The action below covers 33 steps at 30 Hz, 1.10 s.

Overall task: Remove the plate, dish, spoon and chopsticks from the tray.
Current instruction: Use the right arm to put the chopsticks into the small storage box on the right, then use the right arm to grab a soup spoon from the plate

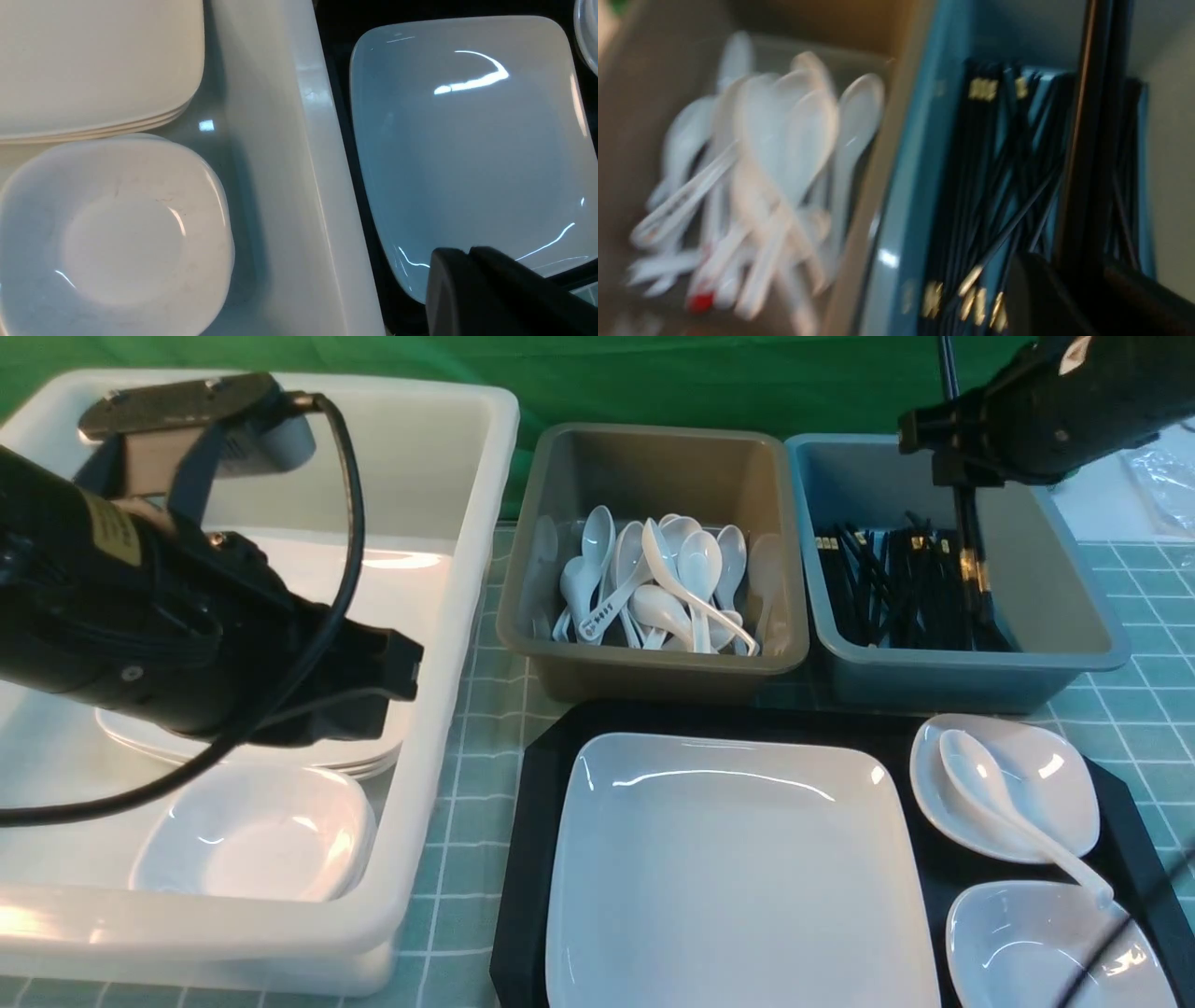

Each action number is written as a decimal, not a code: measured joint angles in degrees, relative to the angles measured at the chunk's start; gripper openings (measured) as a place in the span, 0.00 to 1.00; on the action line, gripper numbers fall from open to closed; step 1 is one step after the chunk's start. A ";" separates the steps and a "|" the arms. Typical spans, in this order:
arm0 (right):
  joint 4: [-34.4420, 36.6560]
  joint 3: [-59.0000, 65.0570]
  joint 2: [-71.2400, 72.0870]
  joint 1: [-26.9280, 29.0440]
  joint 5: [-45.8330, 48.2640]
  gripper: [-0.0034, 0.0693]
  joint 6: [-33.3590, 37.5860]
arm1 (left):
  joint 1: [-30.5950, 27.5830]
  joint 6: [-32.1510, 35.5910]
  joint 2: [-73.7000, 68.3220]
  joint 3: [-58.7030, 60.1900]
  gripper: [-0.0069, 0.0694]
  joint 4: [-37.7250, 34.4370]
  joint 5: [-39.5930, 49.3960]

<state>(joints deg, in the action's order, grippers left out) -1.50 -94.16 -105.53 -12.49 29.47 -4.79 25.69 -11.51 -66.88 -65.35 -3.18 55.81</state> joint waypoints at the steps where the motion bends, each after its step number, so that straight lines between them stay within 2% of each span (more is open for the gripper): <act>1: 0.00 -0.84 -1.79 0.63 -1.07 0.24 0.08 | 0.00 0.00 0.00 0.00 0.10 -0.06 0.00; 3: 0.00 -2.02 -4.93 1.32 -3.51 0.25 0.11 | 0.00 0.00 0.00 0.00 0.10 -0.13 0.00; 6: 0.00 -2.86 -9.21 1.88 -7.35 0.36 0.05 | 0.00 0.05 0.00 0.00 0.10 -0.18 0.18; 9: 0.00 -2.86 -10.49 1.95 -7.78 0.55 0.00 | 0.00 0.18 0.00 0.00 0.10 -0.18 0.18; 10: 0.00 -2.86 -10.09 1.95 -5.74 0.69 0.26 | 0.00 0.24 0.00 0.00 0.10 -0.18 0.18; 13: 0.00 -2.92 -8.17 1.95 -0.81 0.75 1.50 | 0.00 0.24 0.00 0.00 0.10 -0.18 0.18; 14: 0.00 -2.98 -5.40 1.95 8.16 0.74 4.00 | 0.00 0.24 0.00 0.00 0.10 -0.18 0.18; 16: 0.00 -3.04 -3.58 1.95 13.51 0.69 5.71 | 0.00 0.24 0.00 0.00 0.10 -0.18 0.18; 17: 0.00 -3.04 -0.71 1.95 22.21 0.53 8.57 | 0.00 0.39 0.00 0.00 0.10 -0.18 0.18; 18: 0.00 -3.04 -0.36 1.95 23.24 0.51 8.83 | 0.00 0.36 0.00 0.00 0.10 -0.18 0.18; 19: 0.00 -2.41 1.88 1.95 29.33 0.34 10.26 | 0.00 0.68 0.00 0.00 0.10 -0.18 0.13; 20: -0.06 -0.97 3.57 1.96 32.97 0.22 10.96 | 0.00 0.91 0.00 0.00 0.10 -0.18 0.13; 21: -0.06 -0.64 3.83 1.96 33.44 0.20 11.10 | 0.00 0.98 0.00 0.00 0.10 -0.18 0.13; 22: -0.18 2.36 5.45 1.96 35.01 0.14 11.77 | 0.00 1.25 0.00 0.00 0.10 -0.19 0.07; 24: -0.18 7.60 6.83 1.96 34.82 0.13 12.13 | 0.00 1.75 0.00 0.00 0.10 -0.32 0.00; 25: -0.18 9.85 6.95 1.96 34.45 0.14 12.19 | 0.00 1.86 0.00 0.00 0.10 -0.32 0.00; 27: -0.23 17.05 6.71 1.96 29.78 0.28 12.19 | 0.00 2.01 0.00 0.00 0.10 -0.32 0.00; 28: -0.23 17.50 6.65 1.96 29.38 0.31 12.19 | 0.00 2.01 0.00 0.00 0.10 -0.32 0.00; 31: -0.18 22.15 4.96 1.96 22.65 0.56 12.19 | 0.00 2.13 0.00 0.00 0.10 -0.32 0.00; 33: -0.18 22.88 3.59 1.96 19.92 0.67 12.19 | 0.00 2.40 0.00 0.00 0.10 -0.32 0.00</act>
<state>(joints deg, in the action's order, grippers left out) -1.68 -71.29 -101.94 -10.53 49.40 7.40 25.69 -9.12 -66.88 -65.35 -3.50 55.82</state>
